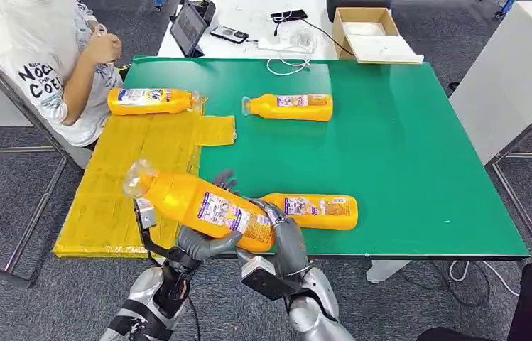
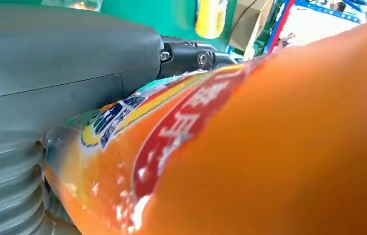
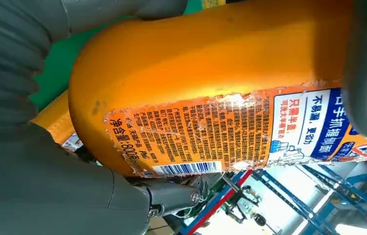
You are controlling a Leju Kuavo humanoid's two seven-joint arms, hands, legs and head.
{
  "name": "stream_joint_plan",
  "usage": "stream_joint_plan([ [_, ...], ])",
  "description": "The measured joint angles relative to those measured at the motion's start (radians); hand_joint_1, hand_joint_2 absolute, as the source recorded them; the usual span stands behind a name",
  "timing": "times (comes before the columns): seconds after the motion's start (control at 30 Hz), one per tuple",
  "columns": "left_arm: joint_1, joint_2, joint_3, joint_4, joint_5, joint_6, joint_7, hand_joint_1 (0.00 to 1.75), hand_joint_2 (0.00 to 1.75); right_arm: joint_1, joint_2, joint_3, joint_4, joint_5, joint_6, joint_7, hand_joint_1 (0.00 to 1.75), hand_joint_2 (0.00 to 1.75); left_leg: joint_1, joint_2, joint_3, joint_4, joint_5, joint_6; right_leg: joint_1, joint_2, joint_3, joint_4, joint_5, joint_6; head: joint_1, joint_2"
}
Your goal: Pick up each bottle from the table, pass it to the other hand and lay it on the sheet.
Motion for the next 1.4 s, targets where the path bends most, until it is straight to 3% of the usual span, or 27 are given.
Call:
stream_joint_plan([
  [0.7, 0.012, -0.008, 0.013, 0.000, 0.027, 0.037, 0.025, 0.00, 1.75, -0.010, 0.000, 0.000, 0.031, 0.024, -0.009, 0.018, 1.75, 1.75, 0.000, 0.000, 0.000, 0.000, 0.000, 0.000, 0.000, 0.000, 0.000, 0.000, 0.000, 0.000, 0.000, 0.000],
  [1.4, 0.028, -0.052, 0.074, -0.041, -0.023, 0.235, -0.042, 0.00, 1.75, -0.010, 0.002, 0.006, 0.039, 0.031, -0.020, 0.053, 1.75, 1.75, 0.000, 0.001, 0.000, 0.000, 0.000, 0.000, 0.000, 0.000, -0.001, 0.000, 0.000, 0.000, 0.000, 0.000],
])
